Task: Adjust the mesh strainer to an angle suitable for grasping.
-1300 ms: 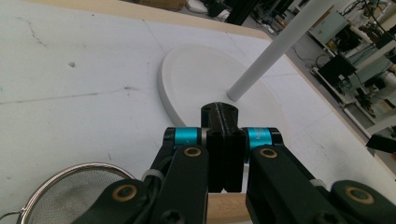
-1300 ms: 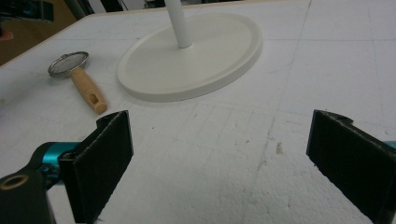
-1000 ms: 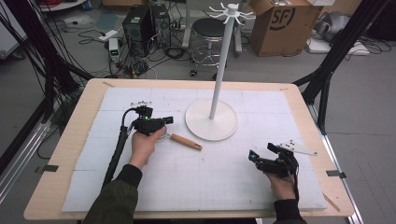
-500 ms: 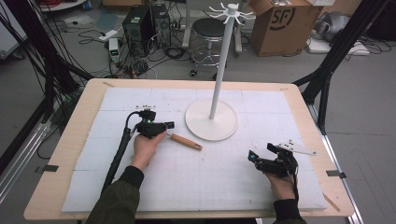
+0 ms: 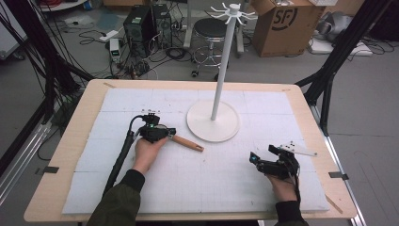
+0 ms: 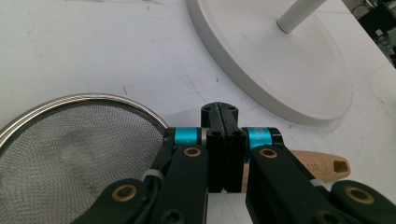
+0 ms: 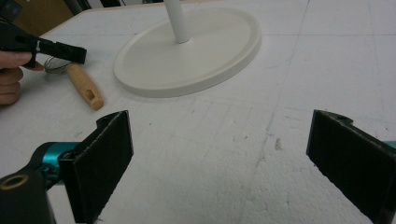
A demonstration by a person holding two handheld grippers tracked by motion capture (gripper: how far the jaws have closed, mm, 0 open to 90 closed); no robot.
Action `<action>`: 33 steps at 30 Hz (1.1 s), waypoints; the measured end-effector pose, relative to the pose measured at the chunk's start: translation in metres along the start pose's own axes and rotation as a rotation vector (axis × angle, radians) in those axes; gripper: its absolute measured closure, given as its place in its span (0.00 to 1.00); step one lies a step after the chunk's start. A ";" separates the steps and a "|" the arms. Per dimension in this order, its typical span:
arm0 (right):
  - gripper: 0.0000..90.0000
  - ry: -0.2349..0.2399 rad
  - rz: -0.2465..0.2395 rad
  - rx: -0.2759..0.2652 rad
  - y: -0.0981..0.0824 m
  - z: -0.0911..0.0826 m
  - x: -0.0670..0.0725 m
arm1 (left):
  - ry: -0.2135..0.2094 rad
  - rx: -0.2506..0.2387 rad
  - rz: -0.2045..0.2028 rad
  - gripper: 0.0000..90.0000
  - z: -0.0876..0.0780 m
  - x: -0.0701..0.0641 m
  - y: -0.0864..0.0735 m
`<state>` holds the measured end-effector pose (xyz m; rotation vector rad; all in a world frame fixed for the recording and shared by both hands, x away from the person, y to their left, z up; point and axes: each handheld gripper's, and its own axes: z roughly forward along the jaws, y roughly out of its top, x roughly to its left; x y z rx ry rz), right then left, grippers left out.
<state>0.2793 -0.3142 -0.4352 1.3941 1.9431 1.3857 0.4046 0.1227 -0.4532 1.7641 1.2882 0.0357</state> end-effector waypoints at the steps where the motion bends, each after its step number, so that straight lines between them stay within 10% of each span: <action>1: 0.07 0.000 0.000 0.000 0.000 0.000 0.000 | 0.002 -0.001 0.002 1.00 0.000 0.000 0.000; 33: 0.07 0.007 0.001 0.007 0.000 0.000 0.006 | 0.004 0.026 0.061 1.00 -0.033 -0.019 -0.035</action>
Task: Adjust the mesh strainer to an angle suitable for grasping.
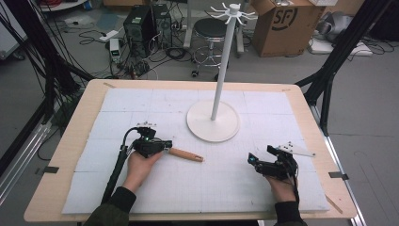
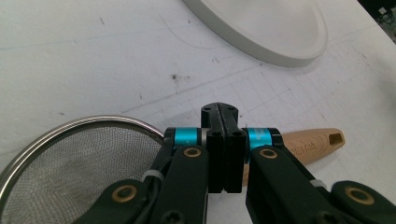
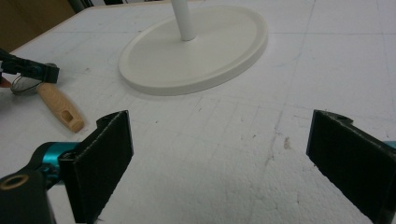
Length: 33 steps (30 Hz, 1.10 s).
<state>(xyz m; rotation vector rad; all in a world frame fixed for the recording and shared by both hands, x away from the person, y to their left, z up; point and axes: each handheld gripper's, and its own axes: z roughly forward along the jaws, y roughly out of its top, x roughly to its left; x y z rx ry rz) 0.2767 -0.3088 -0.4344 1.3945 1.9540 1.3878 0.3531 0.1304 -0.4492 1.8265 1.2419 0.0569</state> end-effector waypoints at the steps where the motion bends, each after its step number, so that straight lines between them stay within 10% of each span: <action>1: 0.07 0.000 0.000 0.000 0.000 0.000 0.000 | 0.000 0.000 0.001 1.00 -0.001 0.000 -0.001; 19: 0.07 0.001 -0.009 -0.003 0.000 0.000 0.001 | -0.026 -0.035 -0.010 1.00 -0.016 -0.004 -0.013; 33: 0.07 0.006 -0.013 0.001 0.000 0.001 0.002 | -0.207 0.007 -0.018 1.00 -0.002 -0.044 -0.039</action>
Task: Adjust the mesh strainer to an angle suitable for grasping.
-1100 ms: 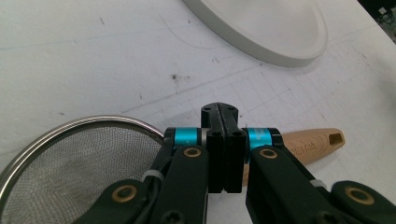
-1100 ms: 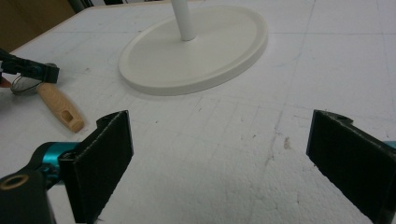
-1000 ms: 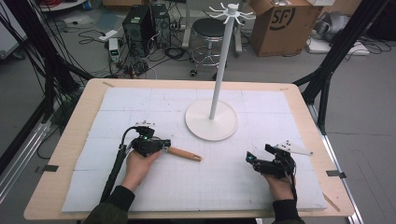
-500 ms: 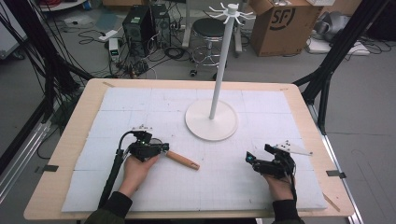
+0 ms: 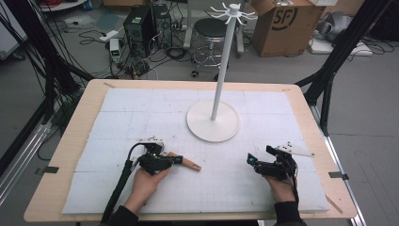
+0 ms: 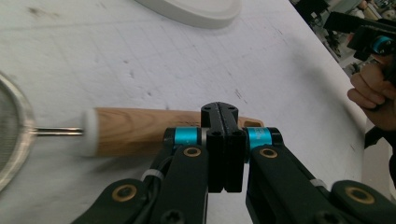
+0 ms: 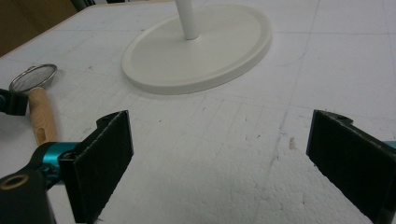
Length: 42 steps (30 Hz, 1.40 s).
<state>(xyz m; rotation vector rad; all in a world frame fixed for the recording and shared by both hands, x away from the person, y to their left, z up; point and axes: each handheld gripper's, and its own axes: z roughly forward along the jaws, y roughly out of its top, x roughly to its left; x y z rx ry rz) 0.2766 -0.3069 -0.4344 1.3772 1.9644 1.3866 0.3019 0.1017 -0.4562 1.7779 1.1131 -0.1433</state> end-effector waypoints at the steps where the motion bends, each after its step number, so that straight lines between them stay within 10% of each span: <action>1: 0.07 0.001 0.000 -0.001 0.000 0.000 0.000 | 0.007 0.001 0.012 1.00 0.000 -0.002 -0.001; 17: 0.07 0.000 0.007 -0.004 0.000 -0.001 0.000 | -0.022 0.078 -0.029 1.00 0.013 -0.025 -0.015; 42: 0.07 -0.003 0.004 -0.006 0.000 -0.001 0.000 | 0.023 0.128 -0.056 1.00 0.037 -0.019 0.004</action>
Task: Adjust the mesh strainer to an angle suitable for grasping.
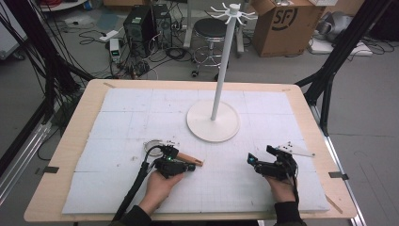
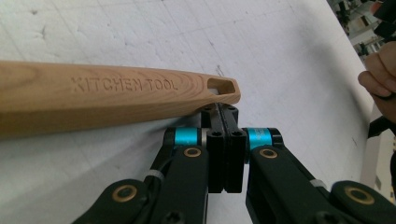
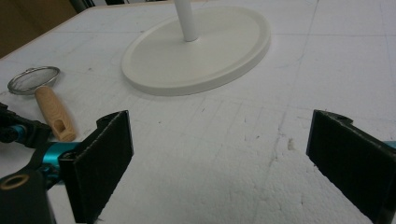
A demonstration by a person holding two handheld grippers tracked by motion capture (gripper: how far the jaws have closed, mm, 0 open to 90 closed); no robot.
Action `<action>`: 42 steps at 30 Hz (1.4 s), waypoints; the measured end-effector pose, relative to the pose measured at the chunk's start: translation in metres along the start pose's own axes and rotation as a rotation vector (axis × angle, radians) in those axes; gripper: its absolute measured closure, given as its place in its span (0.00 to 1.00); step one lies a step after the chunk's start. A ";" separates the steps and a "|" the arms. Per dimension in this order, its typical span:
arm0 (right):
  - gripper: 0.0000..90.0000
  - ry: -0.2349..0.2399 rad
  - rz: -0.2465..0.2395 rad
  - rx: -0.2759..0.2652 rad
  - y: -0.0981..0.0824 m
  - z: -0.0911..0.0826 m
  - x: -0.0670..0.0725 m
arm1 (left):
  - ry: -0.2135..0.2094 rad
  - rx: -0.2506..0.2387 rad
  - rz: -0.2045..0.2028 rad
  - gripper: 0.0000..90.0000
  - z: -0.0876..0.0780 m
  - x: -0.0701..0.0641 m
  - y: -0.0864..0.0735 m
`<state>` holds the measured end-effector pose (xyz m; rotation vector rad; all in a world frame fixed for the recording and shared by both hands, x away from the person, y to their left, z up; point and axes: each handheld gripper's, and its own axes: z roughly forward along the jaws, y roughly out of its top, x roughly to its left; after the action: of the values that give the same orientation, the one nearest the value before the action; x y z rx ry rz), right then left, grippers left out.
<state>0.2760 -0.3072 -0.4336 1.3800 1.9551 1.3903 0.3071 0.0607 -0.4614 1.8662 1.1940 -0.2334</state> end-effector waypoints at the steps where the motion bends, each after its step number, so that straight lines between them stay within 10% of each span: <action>1: 0.07 0.001 0.002 0.001 0.000 0.000 0.000 | 0.001 -0.003 0.000 1.00 0.001 0.000 0.002; 42: 0.07 -0.005 -0.003 0.005 0.000 0.000 -0.001 | 0.096 -0.067 -0.043 1.00 0.025 0.010 0.039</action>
<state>0.2763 -0.3085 -0.4338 1.3813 1.9578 1.3802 0.3509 0.0429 -0.4594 1.8128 1.2923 -0.1269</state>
